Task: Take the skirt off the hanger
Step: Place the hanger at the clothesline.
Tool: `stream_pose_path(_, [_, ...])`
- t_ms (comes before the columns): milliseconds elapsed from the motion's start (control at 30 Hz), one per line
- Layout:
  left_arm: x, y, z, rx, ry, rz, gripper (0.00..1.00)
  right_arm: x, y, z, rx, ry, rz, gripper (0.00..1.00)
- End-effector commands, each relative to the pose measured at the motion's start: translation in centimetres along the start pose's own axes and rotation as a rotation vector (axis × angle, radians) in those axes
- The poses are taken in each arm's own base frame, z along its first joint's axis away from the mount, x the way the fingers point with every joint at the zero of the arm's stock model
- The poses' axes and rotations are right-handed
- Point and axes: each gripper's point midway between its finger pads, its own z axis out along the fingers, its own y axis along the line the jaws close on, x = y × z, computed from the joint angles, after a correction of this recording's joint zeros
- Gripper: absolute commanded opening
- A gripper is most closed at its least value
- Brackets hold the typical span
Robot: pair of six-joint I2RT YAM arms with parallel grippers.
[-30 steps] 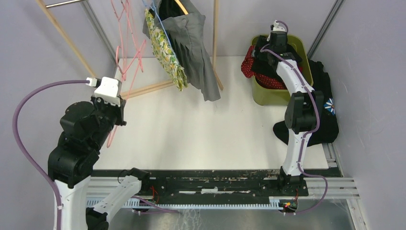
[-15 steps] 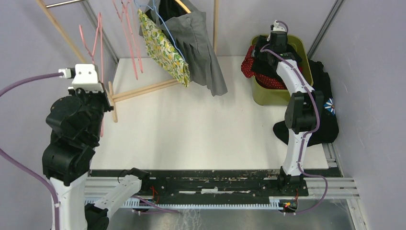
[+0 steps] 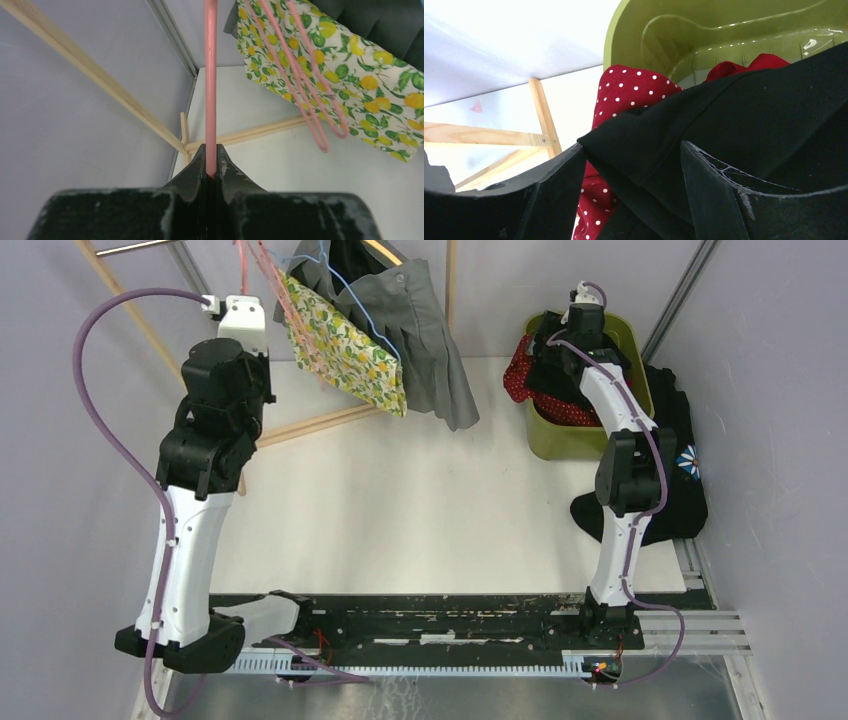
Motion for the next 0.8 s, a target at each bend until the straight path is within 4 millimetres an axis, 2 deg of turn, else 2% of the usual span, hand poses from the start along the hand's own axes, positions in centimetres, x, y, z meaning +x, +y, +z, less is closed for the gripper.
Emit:
stream_pose_path(0, [-4.2, 3.2, -0.8, -0.08, -0.141, -0.064, 0.03, -3.5, 0.0, 0.0, -0.034, -0.09, 0.033, 0.74])
stream_pose_path(133, [-2.9, 3.7, 1.1, -0.071, -0.116, -0.084, 0.03, -3.5, -0.8, 0.1, -0.026, -0.088, 0.044, 0.74])
stream_pose_path(367, [-2.0, 3.6, 4.6, -0.033, -0.125, -0.1, 0.03, -3.4, -1.4, 0.4, -0.021, -0.086, 0.049, 0.74])
stream_pose_path(567, [-2.0, 3.4, 7.8, 0.001, -0.157, -0.131, 0.03, -3.6, -1.9, 0.5, -0.015, -0.089, 0.054, 0.74])
stream_pose_path(767, [-2.6, 4.6, 9.7, -0.008, -0.213, -0.151, 0.03, -4.1, -2.4, 0.2, -0.01, -0.097, 0.055, 0.74])
